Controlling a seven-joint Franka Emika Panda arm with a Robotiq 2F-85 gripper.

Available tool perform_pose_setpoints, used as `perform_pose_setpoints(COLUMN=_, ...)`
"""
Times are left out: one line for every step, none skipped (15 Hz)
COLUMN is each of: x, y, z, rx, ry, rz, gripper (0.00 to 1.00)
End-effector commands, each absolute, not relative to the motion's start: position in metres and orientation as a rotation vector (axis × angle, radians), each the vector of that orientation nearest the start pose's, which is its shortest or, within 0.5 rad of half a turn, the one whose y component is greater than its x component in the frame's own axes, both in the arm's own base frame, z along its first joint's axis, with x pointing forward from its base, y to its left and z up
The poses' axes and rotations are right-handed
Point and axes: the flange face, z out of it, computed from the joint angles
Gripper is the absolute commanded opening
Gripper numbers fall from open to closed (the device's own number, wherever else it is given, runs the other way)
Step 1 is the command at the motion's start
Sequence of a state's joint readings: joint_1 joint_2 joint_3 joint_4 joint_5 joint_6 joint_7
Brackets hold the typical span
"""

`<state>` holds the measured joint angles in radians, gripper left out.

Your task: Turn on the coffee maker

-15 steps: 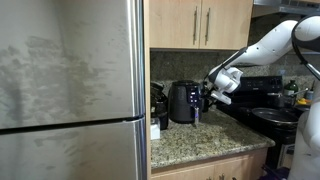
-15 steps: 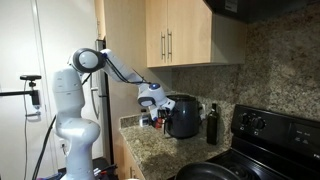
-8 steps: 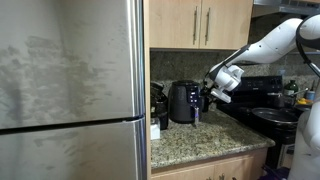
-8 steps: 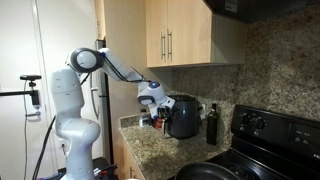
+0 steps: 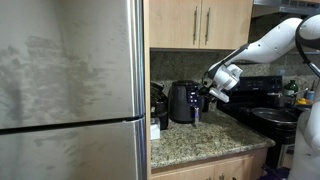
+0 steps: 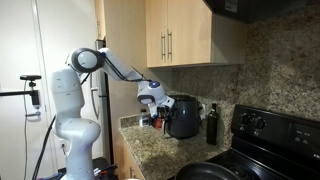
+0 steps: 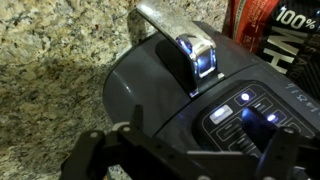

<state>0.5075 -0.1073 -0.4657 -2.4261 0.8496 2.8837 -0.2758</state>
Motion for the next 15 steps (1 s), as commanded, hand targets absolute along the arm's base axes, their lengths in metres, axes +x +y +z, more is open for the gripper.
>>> perform_pose_setpoints(x=0.5081, y=-0.0229, z=0.3746, rx=-2.59, ry=0.632, rz=-0.656, gripper=1.0)
perform_pose_setpoints(x=0.5086, y=-0.022, z=0.3716, rx=-2.595, ry=0.645, rz=-0.644, gripper=1.0)
perform_pose_setpoints(x=0.5074, y=-0.0207, z=0.3788, rx=-2.581, ry=0.627, rz=-0.687, gripper=1.0)
perform_pose_setpoints(x=0.5078, y=-0.0199, z=0.3761, rx=-2.587, ry=0.636, rz=-0.675, gripper=1.0)
perform_pose_setpoints(x=0.5081, y=-0.0197, z=0.3742, rx=-2.59, ry=0.64, rz=-0.67, gripper=1.0)
perform_pose_setpoints(x=0.5082, y=-0.0196, z=0.373, rx=-2.593, ry=0.64, rz=-0.668, gripper=1.0)
perform_pose_setpoints(x=0.5082, y=-0.0204, z=0.3711, rx=-2.598, ry=0.658, rz=-0.665, gripper=1.0)
perform_pose_setpoints(x=0.509, y=-0.0214, z=0.3714, rx=-2.597, ry=0.684, rz=-0.695, gripper=1.0)
perform_pose_setpoints(x=0.5093, y=-0.021, z=0.3736, rx=-2.578, ry=0.705, rz=-0.707, gripper=1.0)
perform_pose_setpoints(x=0.5093, y=-0.0209, z=0.3758, rx=-2.567, ry=0.716, rz=-0.721, gripper=1.0)
perform_pose_setpoints(x=0.5096, y=-0.0216, z=0.3764, rx=-2.561, ry=0.734, rz=-0.735, gripper=1.0)
perform_pose_setpoints(x=0.5095, y=-0.0219, z=0.3769, rx=-2.555, ry=0.746, rz=-0.74, gripper=1.0)
perform_pose_setpoints(x=0.5094, y=-0.0211, z=0.379, rx=-2.544, ry=0.744, rz=-0.74, gripper=1.0)
perform_pose_setpoints(x=0.5091, y=-0.0206, z=0.379, rx=-2.538, ry=0.752, rz=-0.736, gripper=1.0)
perform_pose_setpoints(x=0.5091, y=-0.0206, z=0.379, rx=-2.535, ry=0.756, rz=-0.734, gripper=1.0)
